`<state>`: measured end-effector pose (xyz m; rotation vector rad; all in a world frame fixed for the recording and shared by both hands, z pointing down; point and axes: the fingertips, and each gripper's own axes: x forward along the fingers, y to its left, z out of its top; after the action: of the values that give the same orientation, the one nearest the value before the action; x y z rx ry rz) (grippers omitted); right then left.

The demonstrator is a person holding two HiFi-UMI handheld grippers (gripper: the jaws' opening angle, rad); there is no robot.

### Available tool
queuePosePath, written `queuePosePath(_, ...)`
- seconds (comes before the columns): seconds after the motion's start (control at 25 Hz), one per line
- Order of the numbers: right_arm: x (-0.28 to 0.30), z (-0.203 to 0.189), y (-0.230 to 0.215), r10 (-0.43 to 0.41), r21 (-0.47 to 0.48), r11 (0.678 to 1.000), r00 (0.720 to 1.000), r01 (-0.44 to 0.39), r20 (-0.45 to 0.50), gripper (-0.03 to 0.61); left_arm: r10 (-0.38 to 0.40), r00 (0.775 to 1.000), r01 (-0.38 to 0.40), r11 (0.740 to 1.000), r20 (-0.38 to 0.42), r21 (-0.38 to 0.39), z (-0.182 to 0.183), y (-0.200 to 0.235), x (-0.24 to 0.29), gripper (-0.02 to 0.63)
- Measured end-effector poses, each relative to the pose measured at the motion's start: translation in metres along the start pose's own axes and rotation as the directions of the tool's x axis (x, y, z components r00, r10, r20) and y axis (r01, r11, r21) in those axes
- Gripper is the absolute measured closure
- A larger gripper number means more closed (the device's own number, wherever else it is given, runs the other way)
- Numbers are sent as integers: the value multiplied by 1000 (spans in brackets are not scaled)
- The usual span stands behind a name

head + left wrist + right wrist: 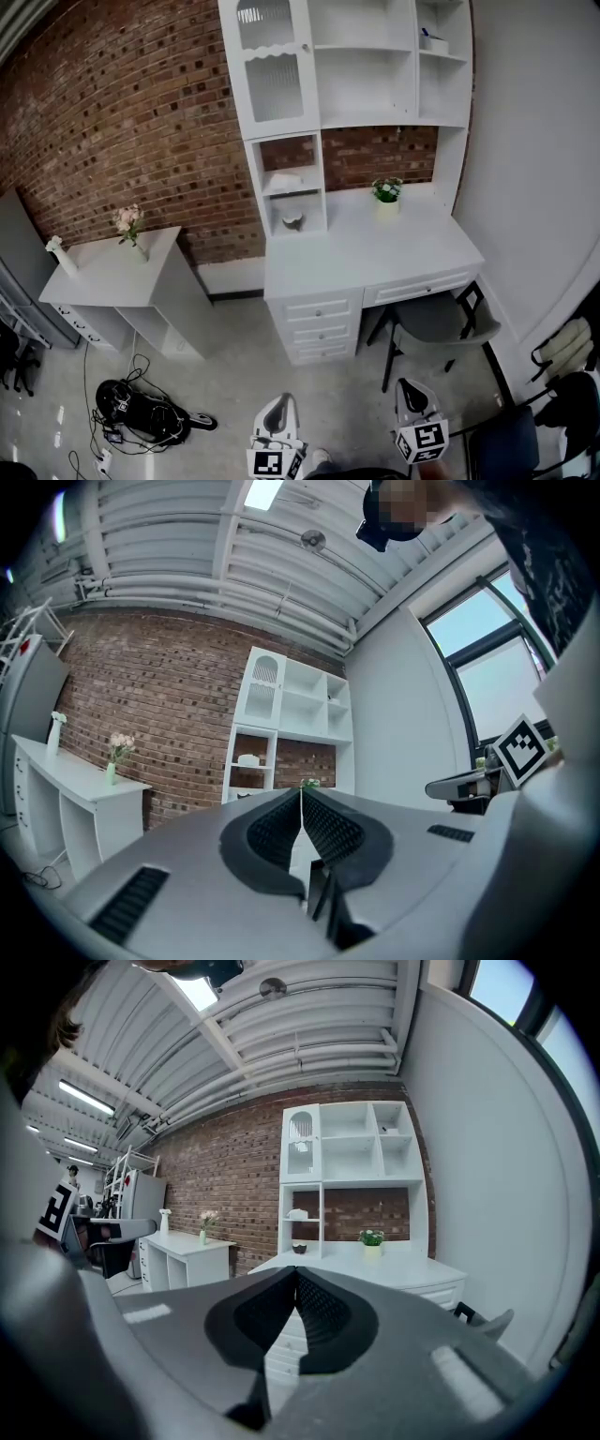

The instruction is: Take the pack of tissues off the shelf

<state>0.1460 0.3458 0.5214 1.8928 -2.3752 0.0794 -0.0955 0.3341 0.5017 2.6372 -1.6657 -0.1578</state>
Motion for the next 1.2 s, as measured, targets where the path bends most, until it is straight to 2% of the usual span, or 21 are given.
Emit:
queuePosePath(0.44, 68, 17, 15, -62, 14, 998, 998, 62, 11, 575, -72, 997, 72, 997, -3, 2, 6, 54, 61, 601)
queuePosePath(0.56, 79, 19, 19, -75, 19, 997, 997, 74, 20, 574, -61, 998, 61, 998, -21, 0, 3, 70, 67, 601)
queuePosePath(0.8, 94, 21, 20, -79, 16, 997, 997, 78, 17, 574, -56, 998, 56, 998, 16, -3, 6, 83, 82, 601)
queuePosePath(0.92, 104, 20, 19, -71, 19, 997, 997, 70, 13, 575, -64, 998, 64, 998, -9, -1, 0, 86, 89, 601)
queuePosePath(1.2, 147, 32, 11, -26, 16, 1000, 999, 25, 39, 575, -14, 998, 14, 1000, -60, 11, -1, 104, 113, 601)
